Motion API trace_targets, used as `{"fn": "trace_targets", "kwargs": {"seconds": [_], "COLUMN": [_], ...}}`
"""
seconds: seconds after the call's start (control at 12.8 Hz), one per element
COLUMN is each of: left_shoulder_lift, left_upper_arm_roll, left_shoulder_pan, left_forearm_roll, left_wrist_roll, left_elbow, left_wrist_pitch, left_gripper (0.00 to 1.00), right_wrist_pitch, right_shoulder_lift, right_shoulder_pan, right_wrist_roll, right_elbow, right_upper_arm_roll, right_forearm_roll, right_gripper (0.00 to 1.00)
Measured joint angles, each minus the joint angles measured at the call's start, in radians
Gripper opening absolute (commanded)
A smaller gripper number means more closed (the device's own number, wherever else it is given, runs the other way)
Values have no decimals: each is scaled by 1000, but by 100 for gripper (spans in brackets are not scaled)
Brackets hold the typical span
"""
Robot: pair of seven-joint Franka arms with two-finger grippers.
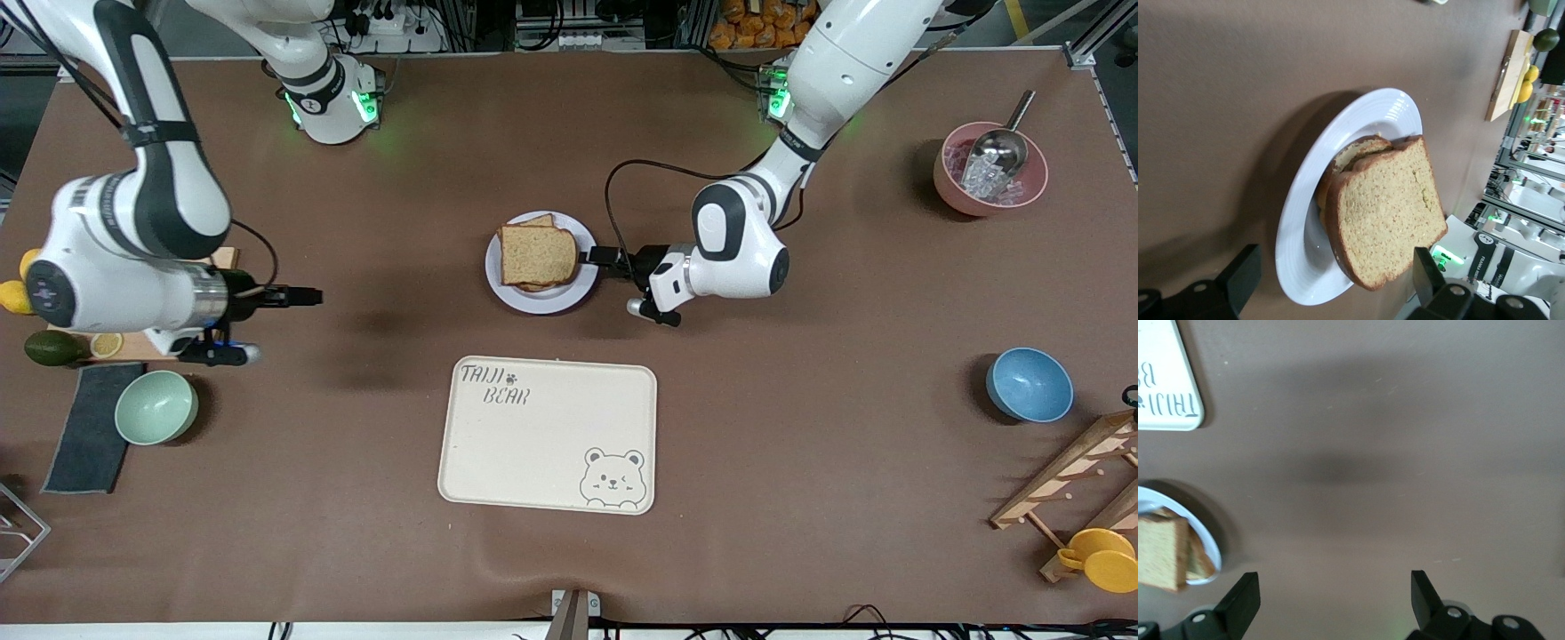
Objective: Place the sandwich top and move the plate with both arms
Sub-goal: 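Grasp the plate rim with the left gripper while the right gripper withdraws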
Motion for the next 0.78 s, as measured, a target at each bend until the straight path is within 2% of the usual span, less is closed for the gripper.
{"fn": "trace_targets", "kwargs": {"seconds": [0.23, 0.39, 0.55, 0.78], "left_shoulder_lift": [22, 26, 27, 38], "left_upper_arm_roll": [0, 0, 0, 0], "left_shoulder_pan": [-14, -16, -20, -30], "left_forearm_roll": [-109, -122, -122, -147], "left_wrist_roll": [123, 137, 137, 139], "left_elbow": [-28, -32, -32, -34], "left_wrist_pitch": [22, 23, 26, 45], "left_gripper": [100, 100, 100, 100], "right_wrist_pitch": [-185, -303, -352, -344], "right_shoulder_lift": [-9, -29, -85, -229], "right_shoulder_pan": [-3, -3, 13, 30], "right_wrist_roll": [-205, -174, -37, 120], "right_elbow": [109, 187, 220, 205], "right_upper_arm_roll": [-150, -191, -183, -87], "right_forearm_roll": [-2, -2, -13, -65], "right_gripper": [100, 100, 100, 100]}}
